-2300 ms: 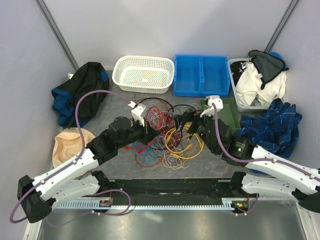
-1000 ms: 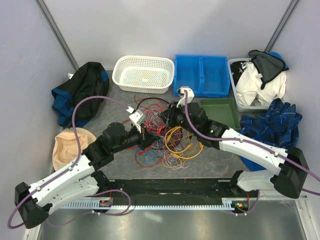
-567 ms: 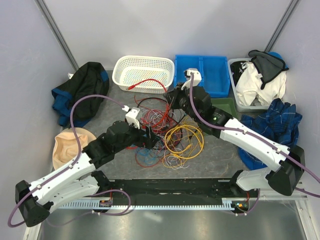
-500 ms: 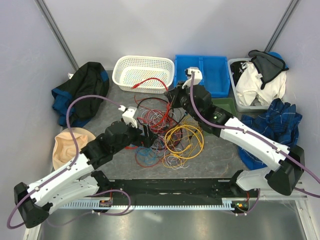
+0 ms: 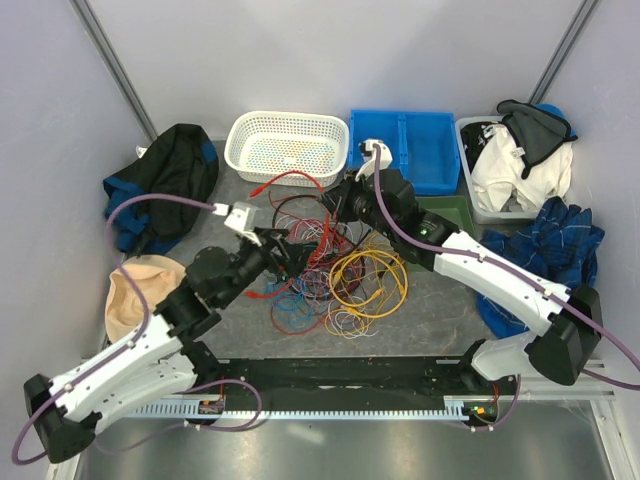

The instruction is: Untangle the cables

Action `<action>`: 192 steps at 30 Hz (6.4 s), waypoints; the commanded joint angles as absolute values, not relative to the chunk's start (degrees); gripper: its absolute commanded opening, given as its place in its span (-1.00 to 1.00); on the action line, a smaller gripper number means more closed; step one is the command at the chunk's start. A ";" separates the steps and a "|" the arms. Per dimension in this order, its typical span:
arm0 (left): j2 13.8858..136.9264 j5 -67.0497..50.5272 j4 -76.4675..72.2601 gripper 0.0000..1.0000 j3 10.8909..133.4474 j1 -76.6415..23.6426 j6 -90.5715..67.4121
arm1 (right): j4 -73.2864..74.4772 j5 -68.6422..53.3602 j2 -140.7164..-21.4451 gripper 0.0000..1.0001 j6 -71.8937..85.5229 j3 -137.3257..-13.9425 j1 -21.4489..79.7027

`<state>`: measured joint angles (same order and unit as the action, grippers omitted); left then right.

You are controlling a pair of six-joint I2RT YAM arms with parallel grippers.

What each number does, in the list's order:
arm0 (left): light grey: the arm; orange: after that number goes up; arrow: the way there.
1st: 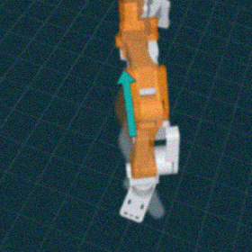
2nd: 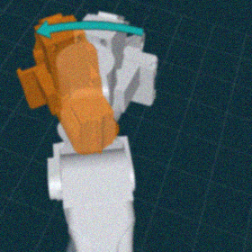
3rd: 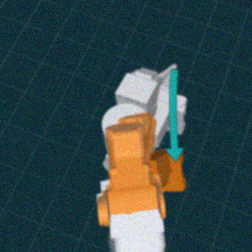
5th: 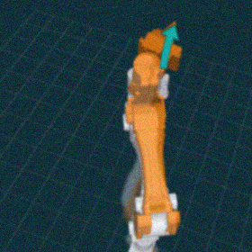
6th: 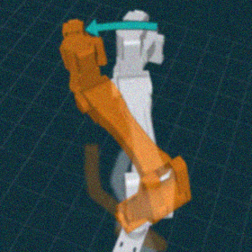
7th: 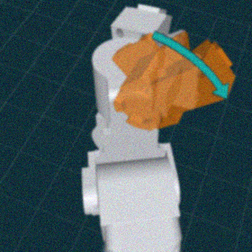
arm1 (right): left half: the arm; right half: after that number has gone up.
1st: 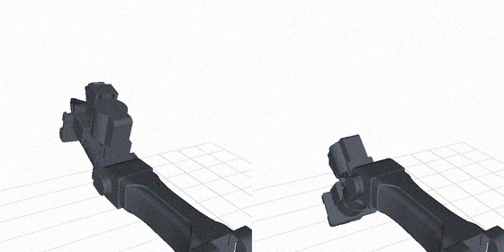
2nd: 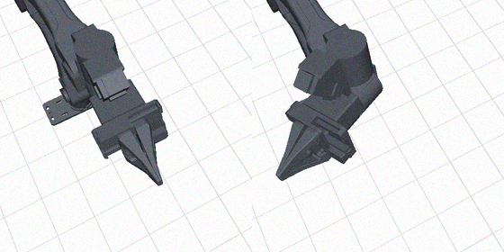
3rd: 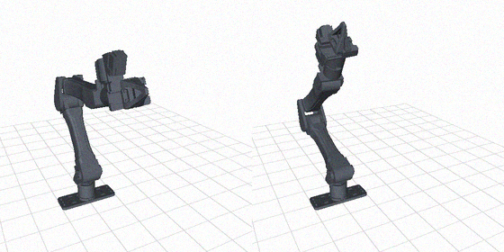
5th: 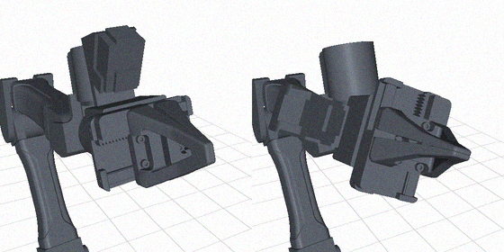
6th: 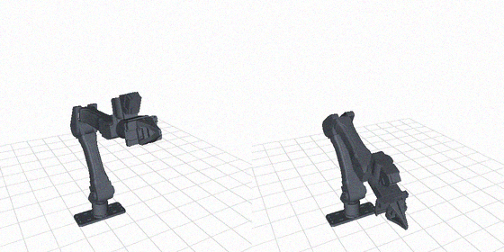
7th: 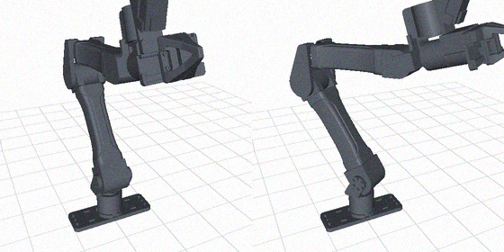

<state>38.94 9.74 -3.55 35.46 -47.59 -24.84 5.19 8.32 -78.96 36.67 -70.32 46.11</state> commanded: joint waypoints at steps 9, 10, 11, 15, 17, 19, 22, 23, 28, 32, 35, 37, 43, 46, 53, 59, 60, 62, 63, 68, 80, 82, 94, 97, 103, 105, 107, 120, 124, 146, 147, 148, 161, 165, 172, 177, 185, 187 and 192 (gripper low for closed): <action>54.58 -1.93 -17.13 0.15 40.60 -47.55 -19.08 | 3.86 2.11 -75.15 -1.00 39.82 -68.99 46.06; 54.75 -1.93 -17.66 -0.17 40.95 -47.55 -18.55 | 4.04 2.28 -74.97 -1.00 39.38 -68.82 46.05; 55.54 -1.67 -17.32 -0.47 41.48 -47.55 -18.28 | 4.74 2.63 -74.80 -1.00 39.11 -68.73 46.05; 57.48 4.81 -13.55 -0.96 45.69 -47.37 -16.97 | 7.03 8.24 -71.11 0.30 36.13 -68.03 46.05; 58.18 6.85 -12.49 -0.97 47.19 -46.59 -16.35 | 7.38 14.31 -66.57 0.54 34.72 -66.45 46.05; 58.36 8.44 -12.13 -0.97 49.56 -45.71 -15.65 | 6.77 18.34 -63.04 0.71 33.58 -63.64 46.05; 59.32 8.18 -12.65 -0.96 54.04 -42.99 -14.59 | 4.32 20.30 -55.48 0.83 32.87 -57.94 46.06; 59.85 8.09 -12.57 -0.97 55.44 -41.59 -13.89 | 3.61 20.30 -52.24 0.83 32.87 -56.35 46.05; 70.91 6.16 -8.19 -0.97 68.27 -35.35 -13.97 | 5.00 20.30 -46.68 0.82 34.10 -49.14 46.05; 82.42 6.23 -6.24 -0.96 78.28 -31.30 -18.00 | 5.97 19.78 -43.51 0.78 36.21 -44.48 46.05; 91.74 8.69 -5.28 -0.97 85.66 -28.66 -20.29 | 5.98 19.60 -42.02 0.77 37.35 -41.05 46.05; 96.39 10.19 -5.27 -0.96 89.02 -26.73 -21.96 | 5.98 19.60 -41.57 0.76 37.62 -39.47 46.05; 111.86 6.07 -12.82 -0.96 100.79 -21.19 -26.62 | 6.33 18.90 -39.47 0.75 37.70 -36.31 46.05; 119.60 3.43 -13.62 -0.97 108.96 -19.61 -27.25 | 6.33 19.25 -38.15 0.75 38.06 -33.67 46.05; 134.13 0.26 -0.35 0.99 135.00 -18.19 -28.04 | 8.00 22.67 -37.62 0.75 35.78 -32.25 46.05; 117.80 3.94 -5.97 0.99 116.52 -19.60 -26.37 | 7.03 22.15 -40.08 0.75 34.80 -33.40 46.05; 115.16 4.39 -6.76 0.99 113.32 -19.86 -26.28 | 6.94 21.45 -40.17 0.75 34.98 -33.40 45.97; 107.16 5.97 -7.12 0.99 104.21 -21.09 -26.28 | 6.59 20.92 -39.90 0.75 35.51 -32.96 46.05; 104.70 6.15 -6.86 0.99 100.93 -21.62 -26.37 | 6.50 20.74 -39.82 0.75 35.59 -32.78 46.05; 88.63 9.82 -4.31 0.92 76.76 -28.64 -28.04 | 6.59 21.00 -37.44 0.74 35.68 -31.47 46.05; 75.32 17.93 3.35 0.84 41.58 -36.04 -37.97 | 7.82 19.42 -34.89 0.74 36.30 -29.62 46.05; 76.28 17.75 2.55 0.79 40.17 -36.04 -38.58 | 7.56 18.90 -35.07 0.73 36.91 -29.27 45.97; 87.18 11.26 -5.88 0.27 39.64 -36.04 -39.29 | 8.70 19.07 -34.63 0.73 38.14 -27.95 46.05; 89.21 8.44 -7.29 0.15 40.60 -36.30 -37.97 | 8.61 19.07 -35.42 0.73 38.23 -27.95 46.05; 79.85 9.75 -4.94 -0.85 41.74 -37.35 -35.43 | 8.97 18.90 -33.84 0.72 38.41 -28.30 46.05; 75.34 12.29 -2.65 -0.96 42.88 -39.01 -33.41 | 8.96 18.98 -33.05 0.72 38.32 -28.39 46.05; 68.86 13.09 -0.36 -0.96 45.17 -39.72 -32.09 | 8.70 18.55 -33.13 0.72 37.88 -28.91 46.05; 58.10 -24.07 -2.89 -0.97 46.94 -40.43 -21.36 | 3.78 9.15 -39.62 0.79 37.60 -41.39 46.05; 56.78 -26.63 -5.01 -0.96 42.29 -42.27 -18.55 | 3.34 5.19 -44.55 0.82 40.95 -45.34 46.05; 55.54 -14.00 3.23 -0.31 44.02 -48.96 -14.84 | -2.47 -0.37 -59.25 -0.77 42.98 -49.39 45.79; 55.81 -11.36 5.51 -0.07 46.56 -48.96 -15.20 | -2.11 1.30 -58.63 -1.00 42.11 -49.48 45.79; 55.98 -5.51 10.06 0.28 47.63 -48.96 -15.73 | -1.67 2.36 -58.10 -1.00 41.49 -49.83 45.79; 47.30 9.43 4.73 0.99 45.55 -48.87 -20.66 | 3.61 7.38 -57.04 -1.00 37.18 -54.40 45.79; 49.47 -1.65 -5.44 0.99 42.89 -48.96 -20.48 | 3.16 6.07 -57.92 -1.00 38.14 -55.81 45.88; 56.95 -14.76 -15.90 0.96 41.66 -49.57 -22.49 | 2.38 4.66 -58.89 -1.00 39.02 -56.60 45.79; 62.57 -18.02 -19.07 0.69 43.06 -50.45 -22.59 | 1.85 4.04 -59.76 -1.00 39.38 -56.86 45.70; 64.86 -9.59 -16.98 -0.96 45.78 -50.36 -20.13 | 3.86 8.86 -57.31 0.78 37.80 -55.73 45.70; 65.21 -3.89 -15.30 -0.97 47.02 -50.10 -18.99 | 5.09 13.07 -54.86 0.96 37.27 -54.67 45.70; 74.23 7.98 -7.24 -0.96 56.41 -42.56 -20.20 | 5.89 19.77 -48.09 0.96 36.65 -49.50 45.70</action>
<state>67.61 -3.86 -12.34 47.72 -48.73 -20.95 5.96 12.38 -53.65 37.67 -52.82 45.89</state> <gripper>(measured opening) 0.047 0.978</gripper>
